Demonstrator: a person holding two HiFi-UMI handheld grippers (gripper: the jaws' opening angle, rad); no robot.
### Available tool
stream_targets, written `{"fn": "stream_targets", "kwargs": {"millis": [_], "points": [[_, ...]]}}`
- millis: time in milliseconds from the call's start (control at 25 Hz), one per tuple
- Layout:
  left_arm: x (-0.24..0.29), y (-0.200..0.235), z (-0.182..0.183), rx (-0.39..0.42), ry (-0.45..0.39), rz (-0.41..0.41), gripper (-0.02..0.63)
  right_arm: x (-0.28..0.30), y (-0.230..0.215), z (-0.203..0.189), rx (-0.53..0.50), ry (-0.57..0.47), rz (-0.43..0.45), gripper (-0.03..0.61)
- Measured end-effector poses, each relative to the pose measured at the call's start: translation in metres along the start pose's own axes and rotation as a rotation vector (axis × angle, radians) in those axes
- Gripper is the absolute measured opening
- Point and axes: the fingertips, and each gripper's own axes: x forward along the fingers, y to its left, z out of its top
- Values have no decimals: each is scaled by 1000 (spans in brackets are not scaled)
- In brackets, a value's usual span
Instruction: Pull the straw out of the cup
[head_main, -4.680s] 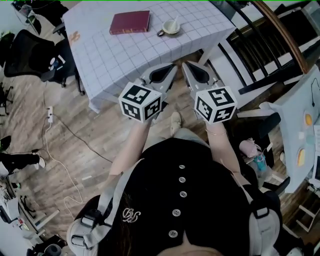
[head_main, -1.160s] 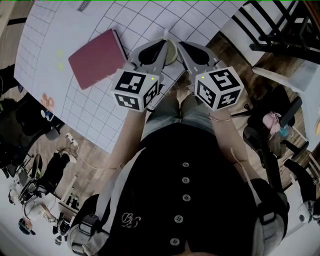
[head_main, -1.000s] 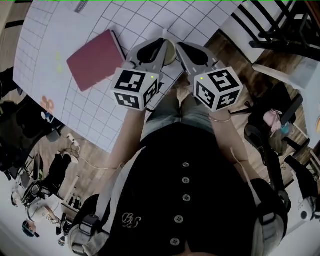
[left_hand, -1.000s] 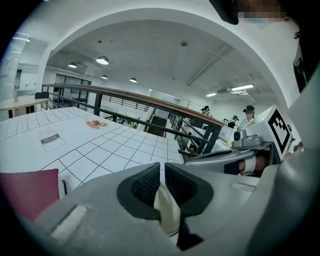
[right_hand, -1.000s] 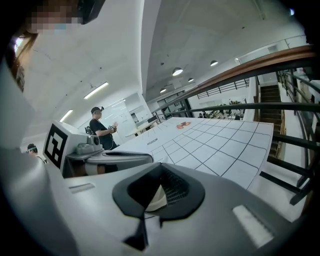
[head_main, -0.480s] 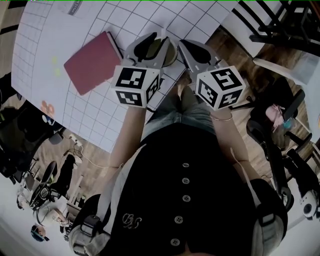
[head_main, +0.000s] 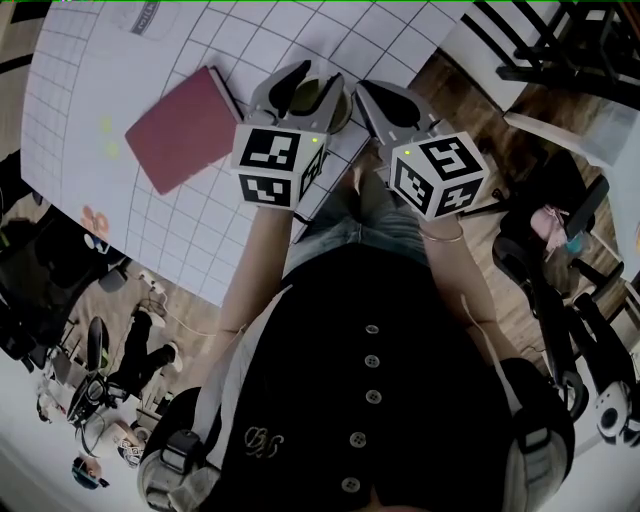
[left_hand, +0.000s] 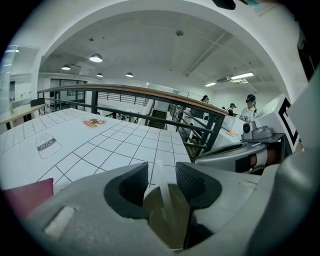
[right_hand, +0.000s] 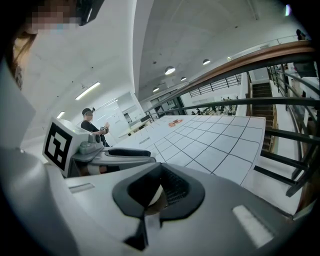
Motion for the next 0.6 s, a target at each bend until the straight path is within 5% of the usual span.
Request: {"fn": "stream_targets", "kwargs": {"millis": [600], "points": [[9,2,-9,132,105,46,160,-9,-10,4,14,-23,5,-2]]}}
